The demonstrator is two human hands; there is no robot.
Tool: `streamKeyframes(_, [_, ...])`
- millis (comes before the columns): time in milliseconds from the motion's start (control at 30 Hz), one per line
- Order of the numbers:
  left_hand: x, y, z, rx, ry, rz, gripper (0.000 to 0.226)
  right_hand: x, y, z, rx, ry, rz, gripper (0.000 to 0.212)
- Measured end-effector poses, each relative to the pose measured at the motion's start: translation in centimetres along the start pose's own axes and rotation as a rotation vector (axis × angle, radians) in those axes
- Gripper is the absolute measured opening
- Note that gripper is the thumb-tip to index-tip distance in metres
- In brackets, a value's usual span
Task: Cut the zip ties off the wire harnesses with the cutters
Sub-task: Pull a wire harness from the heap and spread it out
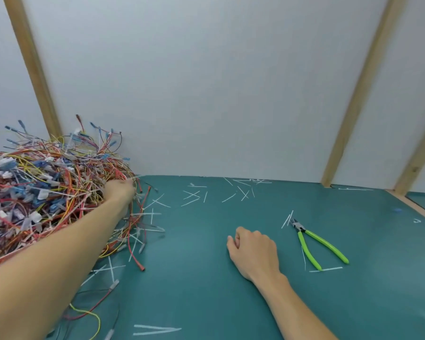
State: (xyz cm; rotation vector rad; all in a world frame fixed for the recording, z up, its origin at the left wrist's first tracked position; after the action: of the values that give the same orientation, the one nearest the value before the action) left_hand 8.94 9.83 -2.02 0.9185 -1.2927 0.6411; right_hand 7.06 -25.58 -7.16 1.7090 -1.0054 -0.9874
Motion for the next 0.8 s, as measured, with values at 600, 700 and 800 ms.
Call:
streamKeyframes(600, [8.2, -0.1, 7.1, -0.317, -0.442, -0.543, 0.027, 0.4, -0.5, -0.5, -0.009, -0.075, -0.027, 0.041])
streamKeyframes(700, [4.4, -0.2, 8.4, -0.261, -0.513, -0.773, 0.029, 0.7, -0.1, -0.9, -0.048, -0.189, -0.155, 0.04])
streamKeyframes(800, [0.9, -0.3, 8.9, -0.307, -0.538, -0.847, 0.028, -1.5, 1.4, -2.4, -0.187, -0.222, -0.427, 0.035])
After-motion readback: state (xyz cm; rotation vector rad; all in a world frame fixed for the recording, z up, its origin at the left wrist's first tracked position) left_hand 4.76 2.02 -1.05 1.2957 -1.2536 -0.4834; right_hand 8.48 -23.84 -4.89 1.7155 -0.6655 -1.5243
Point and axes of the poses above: each hand's wrist, its own z-axis away from the middle knuckle, its own y-axis out of the back of the hand, x = y × z, the point moved 2 cm from there along -z, towards the middle knuckle, and after that the axes turned 5 degrees about z, right-handed, at the moved point
